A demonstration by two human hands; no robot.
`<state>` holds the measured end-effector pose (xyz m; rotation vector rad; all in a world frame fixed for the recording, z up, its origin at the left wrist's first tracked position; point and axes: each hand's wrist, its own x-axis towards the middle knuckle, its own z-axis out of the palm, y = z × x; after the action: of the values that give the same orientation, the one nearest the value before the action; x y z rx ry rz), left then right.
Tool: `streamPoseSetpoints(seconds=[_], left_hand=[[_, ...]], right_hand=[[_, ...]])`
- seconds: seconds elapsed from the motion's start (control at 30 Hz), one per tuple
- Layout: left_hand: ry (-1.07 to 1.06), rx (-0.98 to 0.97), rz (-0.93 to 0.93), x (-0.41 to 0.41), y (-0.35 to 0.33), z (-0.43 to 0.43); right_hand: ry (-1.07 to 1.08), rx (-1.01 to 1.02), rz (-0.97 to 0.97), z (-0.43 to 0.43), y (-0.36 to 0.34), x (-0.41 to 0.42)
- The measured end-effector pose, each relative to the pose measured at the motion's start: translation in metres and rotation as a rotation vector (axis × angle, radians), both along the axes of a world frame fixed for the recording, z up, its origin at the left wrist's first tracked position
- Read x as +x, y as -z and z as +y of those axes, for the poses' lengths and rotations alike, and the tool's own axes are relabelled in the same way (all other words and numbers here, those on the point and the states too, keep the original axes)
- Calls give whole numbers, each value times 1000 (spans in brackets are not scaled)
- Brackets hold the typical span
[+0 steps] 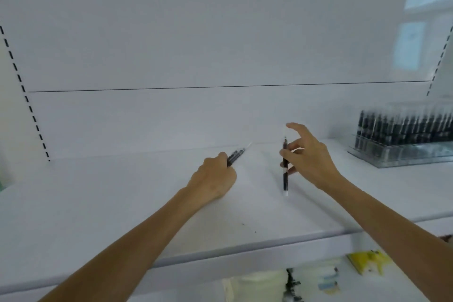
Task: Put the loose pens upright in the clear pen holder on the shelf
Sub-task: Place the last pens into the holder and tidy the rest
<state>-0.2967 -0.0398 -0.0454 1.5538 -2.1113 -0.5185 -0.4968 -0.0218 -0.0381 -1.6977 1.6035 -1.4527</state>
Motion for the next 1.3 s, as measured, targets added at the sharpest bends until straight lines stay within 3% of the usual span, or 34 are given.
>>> streamPoseSetpoints(seconds=[0.2, 0.53, 0.77, 0.93, 1.1, 1.3], left_hand=[[243, 27, 142, -67, 0, 20], [550, -41, 196, -225, 3, 63], [527, -59, 235, -346, 13, 90], [469, -28, 282, -404, 20, 101], [538, -148, 279, -431, 9, 90], [497, -121, 266, -435, 6, 49]], right_hand=[[137, -39, -37, 50, -10, -58], [331, -72, -152, 128, -2, -197], [393, -60, -46, 181, -9, -306], [439, -67, -88, 193, 1, -364], [433, -182, -150, 165, 2, -393], [403, -299, -116, 99, -9, -416]])
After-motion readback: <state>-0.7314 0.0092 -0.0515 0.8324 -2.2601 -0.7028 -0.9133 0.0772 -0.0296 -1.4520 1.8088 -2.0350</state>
